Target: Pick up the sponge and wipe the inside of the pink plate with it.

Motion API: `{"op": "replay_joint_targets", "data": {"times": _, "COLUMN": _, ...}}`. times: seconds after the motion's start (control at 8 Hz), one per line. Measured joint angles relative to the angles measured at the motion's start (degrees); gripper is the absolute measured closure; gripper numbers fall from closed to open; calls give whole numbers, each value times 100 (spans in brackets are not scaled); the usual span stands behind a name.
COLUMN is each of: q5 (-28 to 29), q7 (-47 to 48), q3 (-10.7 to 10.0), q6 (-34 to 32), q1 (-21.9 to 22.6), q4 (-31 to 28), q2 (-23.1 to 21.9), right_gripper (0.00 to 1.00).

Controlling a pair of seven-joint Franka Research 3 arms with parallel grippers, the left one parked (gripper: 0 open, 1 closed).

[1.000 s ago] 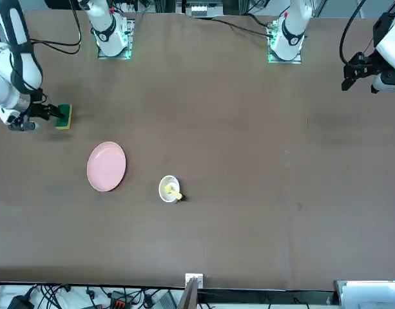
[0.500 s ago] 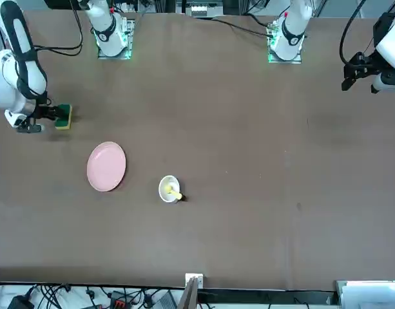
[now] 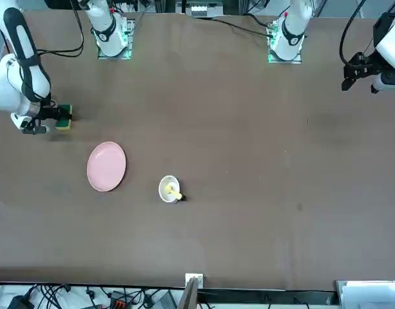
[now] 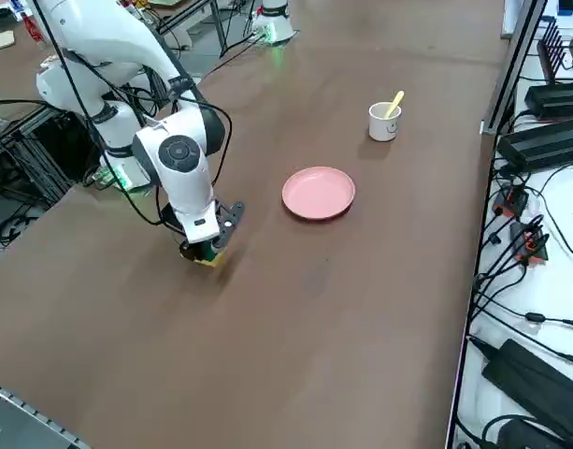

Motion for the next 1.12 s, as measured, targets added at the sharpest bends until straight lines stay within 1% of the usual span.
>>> {"op": "replay_joint_targets", "data": {"times": 0.12, "q5": 0, "q7": -6, "q3": 0, "q6": 0, "q1": -2, "q4": 1, "q2": 0, "right_gripper": 26}}
{"op": "replay_joint_targets", "data": {"times": 0.38, "q5": 0, "q7": -15, "q3": -2, "q6": 0, "q1": -17, "q4": 1, "q2": 0, "right_gripper": 38}}
{"op": "replay_joint_targets", "data": {"times": 0.5, "q5": -1, "q7": -18, "q3": -5, "q6": 0, "q1": -29, "q4": 2, "q2": 4, "right_gripper": 62}}
{"op": "replay_joint_targets", "data": {"times": 0.62, "q5": -1, "q7": -19, "q3": -9, "q6": 0, "q1": -42, "q4": 2, "q2": 16, "right_gripper": 80}}
{"op": "replay_joint_targets", "data": {"times": 0.75, "q5": -1, "q7": -20, "q3": -9, "q6": 0, "q1": -55, "q4": 3, "q2": 24, "right_gripper": 89}}
{"op": "replay_joint_targets", "data": {"times": 0.88, "q5": -1, "q7": -20, "q3": -9, "q6": -2, "q1": -60, "q4": 10, "q2": 24, "right_gripper": 91}}
{"op": "replay_joint_targets", "data": {"times": 1.12, "q5": -1, "q7": -22, "q3": -3, "q6": -58, "q1": -59, "q4": 104, "q2": -31, "right_gripper": 91}}
